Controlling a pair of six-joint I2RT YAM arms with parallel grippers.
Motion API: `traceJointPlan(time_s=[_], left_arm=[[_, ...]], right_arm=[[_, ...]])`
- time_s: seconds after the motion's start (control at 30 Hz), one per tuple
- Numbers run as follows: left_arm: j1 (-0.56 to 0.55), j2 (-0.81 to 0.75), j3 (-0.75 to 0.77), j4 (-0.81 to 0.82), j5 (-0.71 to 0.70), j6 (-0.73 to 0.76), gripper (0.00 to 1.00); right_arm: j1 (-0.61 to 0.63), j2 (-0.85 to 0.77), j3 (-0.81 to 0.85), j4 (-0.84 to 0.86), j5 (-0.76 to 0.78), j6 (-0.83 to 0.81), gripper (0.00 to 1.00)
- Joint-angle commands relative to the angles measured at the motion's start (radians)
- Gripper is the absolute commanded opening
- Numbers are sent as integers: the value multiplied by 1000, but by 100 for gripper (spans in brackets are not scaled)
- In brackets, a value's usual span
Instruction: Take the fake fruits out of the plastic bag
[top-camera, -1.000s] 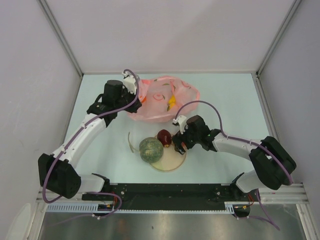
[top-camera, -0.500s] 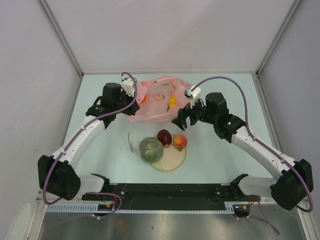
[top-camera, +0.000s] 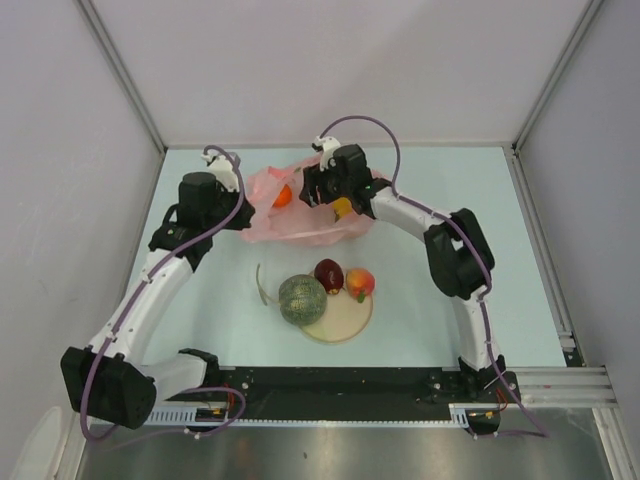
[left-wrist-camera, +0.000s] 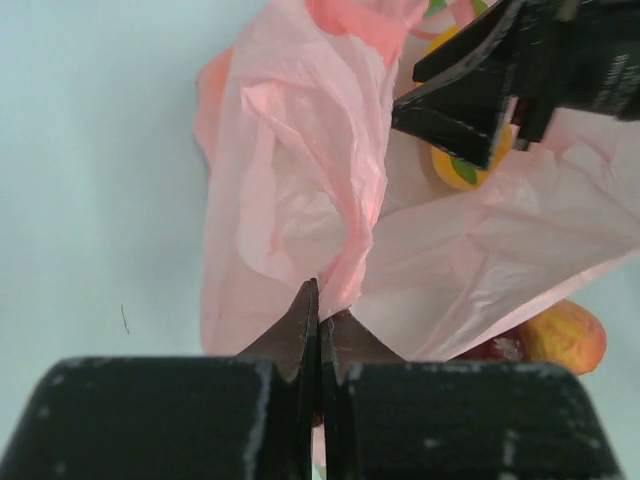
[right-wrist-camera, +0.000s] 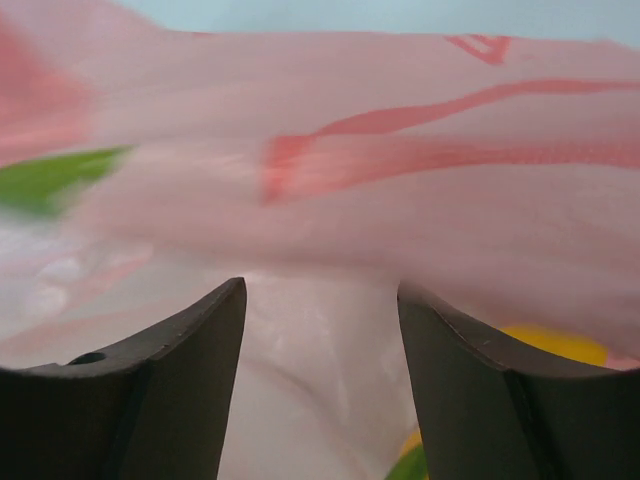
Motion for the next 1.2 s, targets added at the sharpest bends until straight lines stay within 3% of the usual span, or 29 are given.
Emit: traceJointPlan(time_s=[0.0,0.17,0.27,0.4,0.6,0.8,1.0,1.17], left_arm=[[54,-60,-65,19,-5,-87,0],[92,-48,-50,36,197,-98,0],[92,-17,15,14,323,-70,0],[92,29,100,-58,378,-30,0],[82,105,289,-124,314,54,0],[72,151,390,-150,182,91,0],[72,167,447,-144,156,117,0],[68,138,421,-170,115,148,1]], right_arm=[[28,105,160,-4,86,59,70],[52,231,248,57,113,106,93],[59,295,312,82,130,131,98],[59,380,433,85,169,172,100],[56,454,515,106,235,270,100],[54,334,437,136,153,298,100],[65,287,345,96,50,373,84],[68,369,324,168,51,425,100]])
